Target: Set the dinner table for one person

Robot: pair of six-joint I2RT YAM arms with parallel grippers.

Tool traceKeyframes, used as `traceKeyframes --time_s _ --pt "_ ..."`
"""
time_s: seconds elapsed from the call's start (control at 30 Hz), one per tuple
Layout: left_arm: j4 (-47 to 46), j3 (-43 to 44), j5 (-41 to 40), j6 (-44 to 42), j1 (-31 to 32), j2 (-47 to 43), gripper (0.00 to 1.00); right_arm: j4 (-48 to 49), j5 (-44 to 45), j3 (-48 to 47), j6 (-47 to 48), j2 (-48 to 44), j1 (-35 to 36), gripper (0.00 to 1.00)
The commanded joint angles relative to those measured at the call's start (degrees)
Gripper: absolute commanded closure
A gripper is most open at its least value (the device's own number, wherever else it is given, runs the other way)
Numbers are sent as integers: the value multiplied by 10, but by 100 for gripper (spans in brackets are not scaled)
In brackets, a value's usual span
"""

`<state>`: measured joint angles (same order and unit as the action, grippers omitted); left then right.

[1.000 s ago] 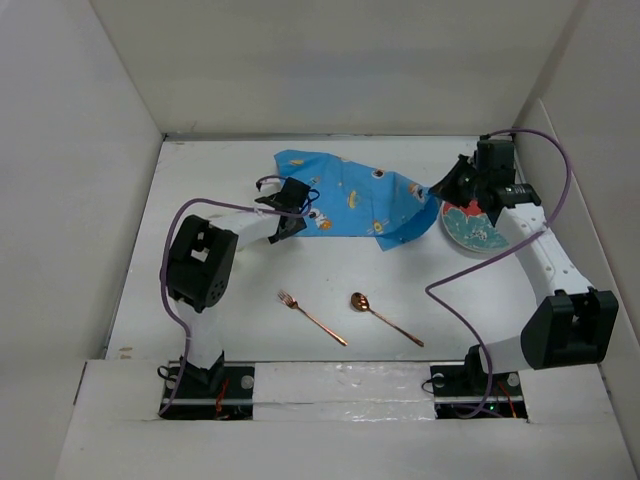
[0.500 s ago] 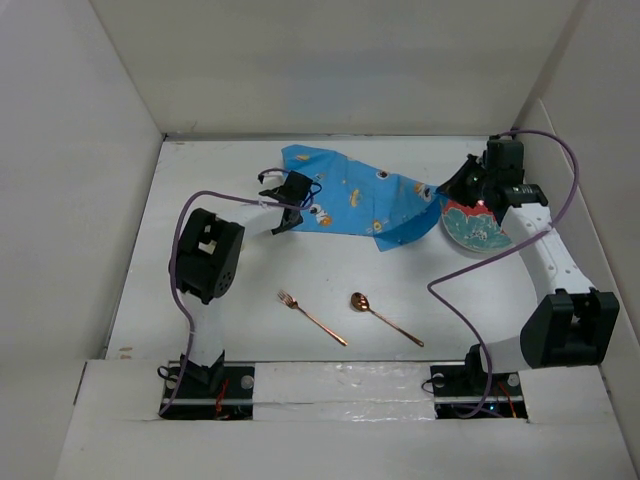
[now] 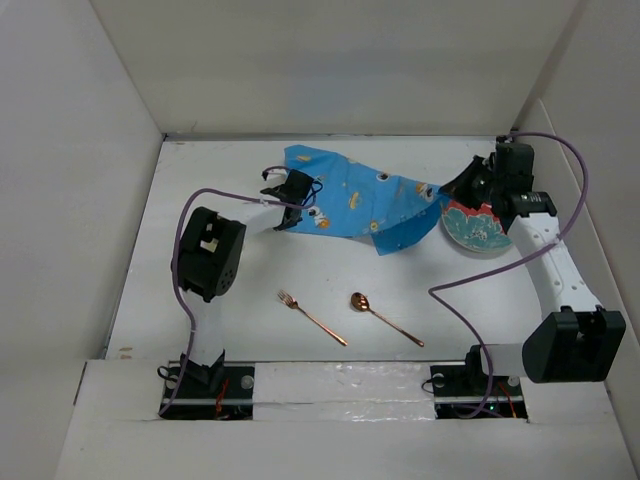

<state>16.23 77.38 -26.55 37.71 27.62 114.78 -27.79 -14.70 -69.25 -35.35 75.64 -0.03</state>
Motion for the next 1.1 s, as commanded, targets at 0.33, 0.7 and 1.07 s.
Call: traceKeyframes --time_s 0.33,0.7,1.07 --pt "91 199 79 -79 -14 -232 100 -23 34 -171 -16 -46 15 100" --pt "142 556 237 -41 -149 -32 100 -23 53 -489 -38 230 15 100" --pt "48 481 336 1 -248 -114 100 -15 -4 -606 -38 263 -1 100"
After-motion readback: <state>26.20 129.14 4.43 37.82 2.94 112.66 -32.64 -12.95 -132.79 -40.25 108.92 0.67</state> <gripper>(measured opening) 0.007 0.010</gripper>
